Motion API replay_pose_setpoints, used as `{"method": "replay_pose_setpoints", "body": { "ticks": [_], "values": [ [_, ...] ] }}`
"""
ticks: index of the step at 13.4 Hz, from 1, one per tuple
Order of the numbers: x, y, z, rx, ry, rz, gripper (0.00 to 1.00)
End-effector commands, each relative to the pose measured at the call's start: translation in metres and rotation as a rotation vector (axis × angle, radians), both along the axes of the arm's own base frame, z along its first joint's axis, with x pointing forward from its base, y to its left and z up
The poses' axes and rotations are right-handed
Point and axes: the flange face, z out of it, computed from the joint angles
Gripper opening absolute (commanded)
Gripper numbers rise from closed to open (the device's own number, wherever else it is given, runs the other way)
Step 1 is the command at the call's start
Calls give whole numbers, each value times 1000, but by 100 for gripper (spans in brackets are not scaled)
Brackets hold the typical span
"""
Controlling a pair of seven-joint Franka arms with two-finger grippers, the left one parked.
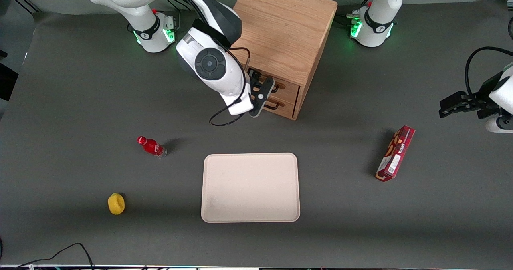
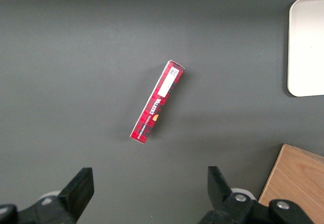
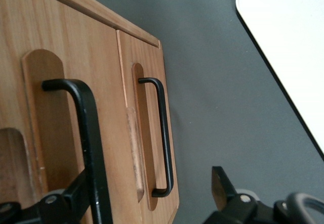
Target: Open upper drawer
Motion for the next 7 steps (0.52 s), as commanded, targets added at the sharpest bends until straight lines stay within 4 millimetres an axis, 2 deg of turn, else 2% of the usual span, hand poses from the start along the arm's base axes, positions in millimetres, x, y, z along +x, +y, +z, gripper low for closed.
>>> {"method": "replay_pose_setpoints", "body": {
  "ticks": [1, 4, 7],
  "values": [
    [10, -5, -6, 21, -36, 22, 100],
    [15, -6, -11, 29, -48, 35, 100],
    [29, -21, -14, 18, -71, 53, 100]
  ]
}}
